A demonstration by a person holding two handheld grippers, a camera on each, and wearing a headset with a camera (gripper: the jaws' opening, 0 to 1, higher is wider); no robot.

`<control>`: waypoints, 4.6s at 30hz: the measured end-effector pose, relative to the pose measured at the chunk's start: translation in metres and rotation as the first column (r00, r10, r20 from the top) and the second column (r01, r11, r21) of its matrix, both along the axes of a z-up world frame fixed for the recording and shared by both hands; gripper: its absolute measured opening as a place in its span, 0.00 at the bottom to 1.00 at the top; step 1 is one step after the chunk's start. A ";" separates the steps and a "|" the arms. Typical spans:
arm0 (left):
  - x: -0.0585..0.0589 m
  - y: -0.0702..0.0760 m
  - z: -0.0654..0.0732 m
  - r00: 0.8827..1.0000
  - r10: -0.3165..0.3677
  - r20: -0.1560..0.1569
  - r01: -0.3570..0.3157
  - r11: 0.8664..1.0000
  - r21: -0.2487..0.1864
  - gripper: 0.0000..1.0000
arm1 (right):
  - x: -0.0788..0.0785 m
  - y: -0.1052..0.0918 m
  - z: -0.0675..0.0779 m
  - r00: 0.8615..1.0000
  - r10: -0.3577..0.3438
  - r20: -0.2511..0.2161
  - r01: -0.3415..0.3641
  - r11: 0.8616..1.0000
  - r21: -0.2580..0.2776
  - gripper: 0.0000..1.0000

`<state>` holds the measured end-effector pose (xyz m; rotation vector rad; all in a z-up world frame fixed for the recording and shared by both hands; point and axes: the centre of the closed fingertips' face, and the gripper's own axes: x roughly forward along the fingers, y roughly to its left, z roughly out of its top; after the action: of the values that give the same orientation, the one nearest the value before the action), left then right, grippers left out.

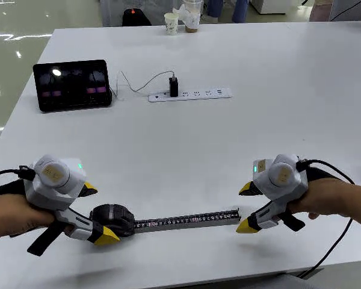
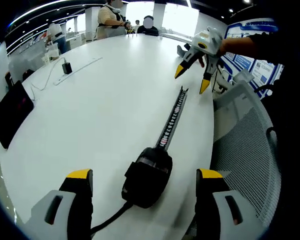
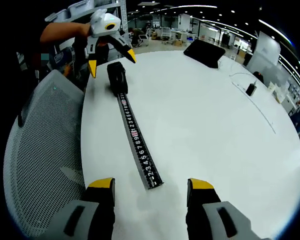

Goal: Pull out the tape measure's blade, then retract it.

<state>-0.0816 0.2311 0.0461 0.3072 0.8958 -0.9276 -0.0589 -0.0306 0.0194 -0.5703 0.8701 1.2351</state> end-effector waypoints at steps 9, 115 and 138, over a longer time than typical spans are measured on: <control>0.009 0.003 0.008 0.991 0.131 0.030 -0.128 0.988 -0.088 0.94 | 0.007 -0.012 0.006 0.990 -0.144 0.001 0.143 0.987 0.076 0.63; -0.023 0.033 0.015 0.866 0.453 0.212 -0.419 0.889 -0.188 0.99 | -0.013 -0.087 0.026 0.940 -0.307 0.147 0.281 0.944 0.170 0.99; 0.009 0.001 0.018 0.825 0.514 0.233 -0.482 0.857 -0.182 0.99 | 0.015 -0.050 0.028 0.975 -0.086 0.206 0.069 0.994 0.090 0.99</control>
<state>-0.0729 0.2325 0.0636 0.0849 0.6150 -0.4280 -0.0443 -0.0810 0.0475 -0.5839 0.6552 1.1122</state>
